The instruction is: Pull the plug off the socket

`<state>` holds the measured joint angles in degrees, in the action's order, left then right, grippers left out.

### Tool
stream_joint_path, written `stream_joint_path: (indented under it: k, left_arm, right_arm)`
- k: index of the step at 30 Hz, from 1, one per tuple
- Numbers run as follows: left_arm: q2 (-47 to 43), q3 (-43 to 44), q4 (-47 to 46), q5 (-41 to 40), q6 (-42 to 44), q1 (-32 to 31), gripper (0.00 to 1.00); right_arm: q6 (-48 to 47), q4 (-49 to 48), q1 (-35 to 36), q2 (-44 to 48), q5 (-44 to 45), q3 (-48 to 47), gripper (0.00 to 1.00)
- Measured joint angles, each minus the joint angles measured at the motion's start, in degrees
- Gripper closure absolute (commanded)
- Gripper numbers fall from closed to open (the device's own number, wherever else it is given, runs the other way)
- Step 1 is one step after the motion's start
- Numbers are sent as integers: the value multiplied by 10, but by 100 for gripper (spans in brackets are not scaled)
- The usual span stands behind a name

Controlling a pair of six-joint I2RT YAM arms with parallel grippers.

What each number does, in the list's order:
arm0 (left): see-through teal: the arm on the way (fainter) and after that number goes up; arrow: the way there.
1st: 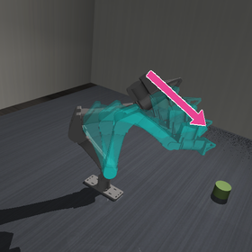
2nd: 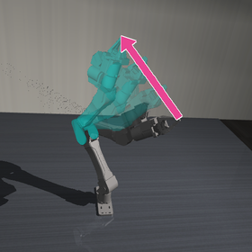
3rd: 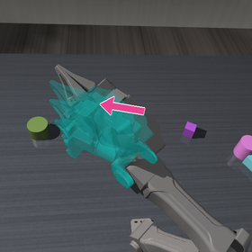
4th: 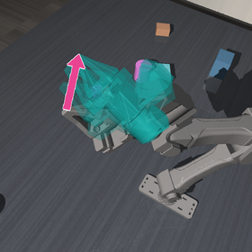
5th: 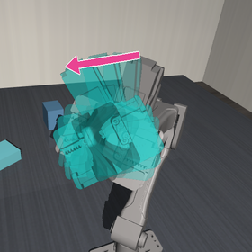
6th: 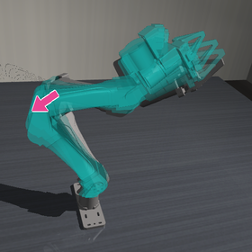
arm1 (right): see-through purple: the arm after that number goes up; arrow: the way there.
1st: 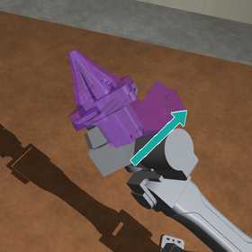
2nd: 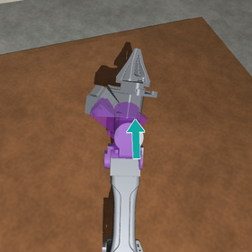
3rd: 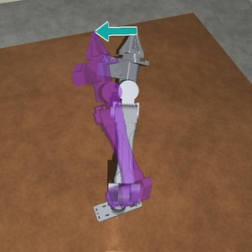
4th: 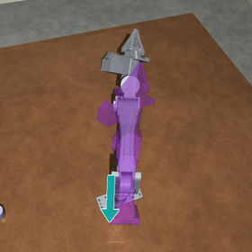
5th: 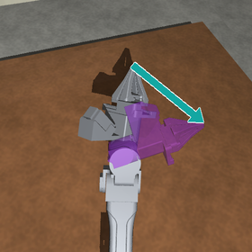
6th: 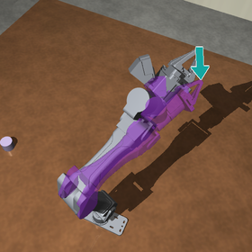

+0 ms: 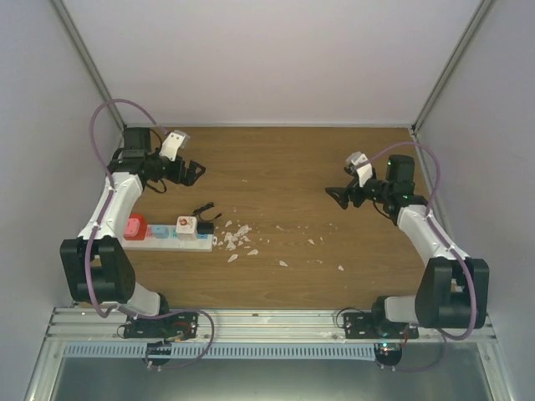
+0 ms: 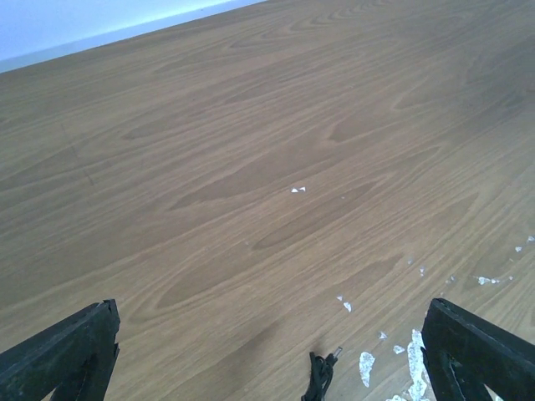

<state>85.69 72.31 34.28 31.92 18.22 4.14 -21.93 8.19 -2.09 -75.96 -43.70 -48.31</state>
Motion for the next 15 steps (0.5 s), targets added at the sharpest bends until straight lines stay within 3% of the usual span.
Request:
stream_joint_path:
  k: [15]
  left_arm:
    - [3,18,32,104,7,79,1]
  right_arm:
    - [-61,12,232,-131,13,-106,0]
